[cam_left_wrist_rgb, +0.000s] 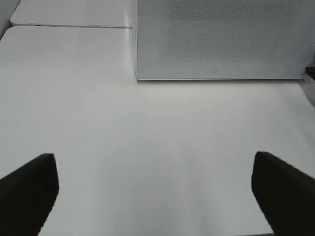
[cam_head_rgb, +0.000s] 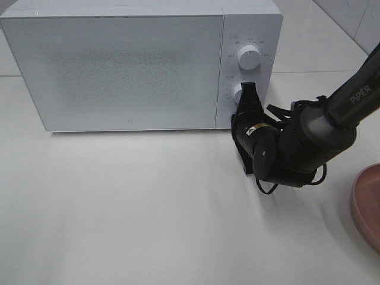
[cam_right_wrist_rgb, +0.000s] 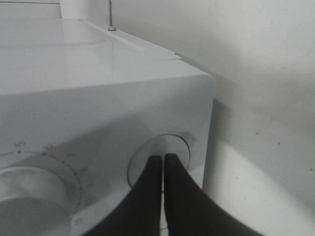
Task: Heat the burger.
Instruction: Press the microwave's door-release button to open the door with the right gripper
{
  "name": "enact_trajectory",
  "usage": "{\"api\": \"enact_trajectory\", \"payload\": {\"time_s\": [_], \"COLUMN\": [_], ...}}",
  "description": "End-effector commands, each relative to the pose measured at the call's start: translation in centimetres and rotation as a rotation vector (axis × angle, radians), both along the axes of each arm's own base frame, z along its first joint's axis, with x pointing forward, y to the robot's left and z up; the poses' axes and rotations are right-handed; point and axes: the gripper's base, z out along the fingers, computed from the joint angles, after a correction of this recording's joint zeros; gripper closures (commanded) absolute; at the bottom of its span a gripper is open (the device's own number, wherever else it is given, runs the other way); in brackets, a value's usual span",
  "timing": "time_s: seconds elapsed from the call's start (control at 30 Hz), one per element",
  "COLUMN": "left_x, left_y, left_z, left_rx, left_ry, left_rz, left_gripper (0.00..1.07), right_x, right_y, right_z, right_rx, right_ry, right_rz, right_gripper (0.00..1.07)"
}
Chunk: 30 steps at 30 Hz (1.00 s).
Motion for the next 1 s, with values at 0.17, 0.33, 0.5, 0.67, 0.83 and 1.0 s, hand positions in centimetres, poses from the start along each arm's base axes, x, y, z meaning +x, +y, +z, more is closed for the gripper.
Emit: {"api": "enact_trajectory", "payload": {"time_s": [0.17, 0.33, 0.5, 0.67, 0.83, 1.0], "left_x": [0.0, 0.0, 0.0, 0.0, 0.0, 0.0], "left_y": [0.0, 0.0, 0.0, 0.0, 0.0, 0.0], "left_z": [0.0, 0.0, 0.0, 0.0, 0.0, 0.0], "left_rx": [-0.001, -0.001, -0.001, -0.001, -0.003, -0.003], "left_ry": [-0.005, -0.005, -0.005, -0.005, -0.005, -0.005], "left_rz": [-0.002, -0.002, -0.002, -0.002, -0.001, -0.001], "left_gripper": [0.07, 0.07, 0.07, 0.07, 0.07, 0.07], "right_x": [0.8, 1.0, 1.2, 1.7, 2.2, 2.7], "right_y": [0.3, 0.2, 0.1, 0.3, 0.5, 0.8], "right_z": [0.7, 1.2, 1.7, 2.1, 2.6, 2.5], "right_rx": [0.009, -0.004, -0.005, 0.008, 0.003, 0.011], "right_ry": [-0.048, -0.111, -0.168, -0.186, -0.245, -0.267], "right_rz": [-0.001, -0.01, -0.025, -0.031, -0.043, -0.043], "right_gripper": [1.07, 1.07, 1.07, 1.07, 1.07, 1.07]}}
